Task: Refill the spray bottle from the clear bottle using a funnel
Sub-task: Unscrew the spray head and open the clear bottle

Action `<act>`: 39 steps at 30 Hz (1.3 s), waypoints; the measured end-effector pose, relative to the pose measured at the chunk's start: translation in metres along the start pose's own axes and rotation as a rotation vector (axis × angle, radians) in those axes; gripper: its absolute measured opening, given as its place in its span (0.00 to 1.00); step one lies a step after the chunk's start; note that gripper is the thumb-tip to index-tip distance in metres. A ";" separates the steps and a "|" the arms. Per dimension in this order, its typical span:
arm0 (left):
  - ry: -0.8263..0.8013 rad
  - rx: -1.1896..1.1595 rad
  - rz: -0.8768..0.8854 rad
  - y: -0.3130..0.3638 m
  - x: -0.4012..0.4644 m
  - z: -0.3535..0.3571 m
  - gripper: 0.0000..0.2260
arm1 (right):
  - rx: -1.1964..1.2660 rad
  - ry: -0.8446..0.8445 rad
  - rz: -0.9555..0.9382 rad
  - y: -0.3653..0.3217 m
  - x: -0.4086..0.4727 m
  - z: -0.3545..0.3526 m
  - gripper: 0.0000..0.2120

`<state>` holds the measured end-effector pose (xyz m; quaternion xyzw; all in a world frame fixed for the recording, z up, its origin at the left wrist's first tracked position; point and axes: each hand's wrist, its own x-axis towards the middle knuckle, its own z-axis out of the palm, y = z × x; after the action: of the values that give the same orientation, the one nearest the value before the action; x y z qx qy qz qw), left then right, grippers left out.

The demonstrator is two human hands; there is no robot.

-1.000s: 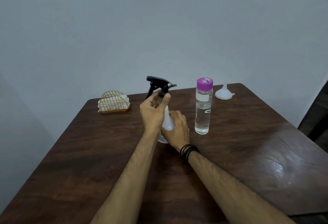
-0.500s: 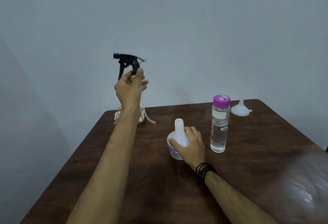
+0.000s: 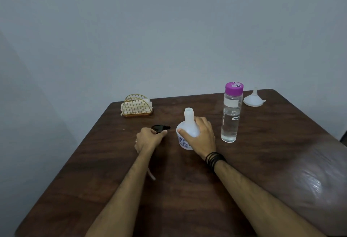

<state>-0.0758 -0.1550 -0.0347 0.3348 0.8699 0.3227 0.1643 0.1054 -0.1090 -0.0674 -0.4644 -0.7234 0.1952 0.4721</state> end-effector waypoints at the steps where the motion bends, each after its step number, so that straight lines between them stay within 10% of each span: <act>1: -0.009 0.017 0.003 -0.001 -0.001 0.001 0.21 | 0.009 0.000 0.002 -0.001 0.000 0.000 0.27; 11: 0.127 0.148 0.168 0.004 -0.012 -0.006 0.22 | 0.111 0.218 -0.026 -0.008 -0.008 -0.007 0.26; 21: 0.248 -0.355 0.700 0.106 -0.057 -0.024 0.13 | -0.043 0.698 0.023 0.011 0.004 -0.059 0.25; 26: 0.146 -0.342 0.929 0.163 -0.087 -0.010 0.16 | -0.005 0.491 0.108 0.027 0.028 -0.088 0.39; 31: -0.137 -0.286 0.963 0.191 -0.100 0.019 0.23 | 0.286 0.055 0.141 0.040 0.032 -0.096 0.25; 39: -0.426 -0.417 0.887 0.195 -0.094 0.034 0.20 | 0.330 0.018 0.065 0.056 0.028 -0.091 0.26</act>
<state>0.1020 -0.0942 0.0777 0.6887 0.5096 0.4522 0.2479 0.2077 -0.0722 -0.0501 -0.4054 -0.6620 0.3221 0.5419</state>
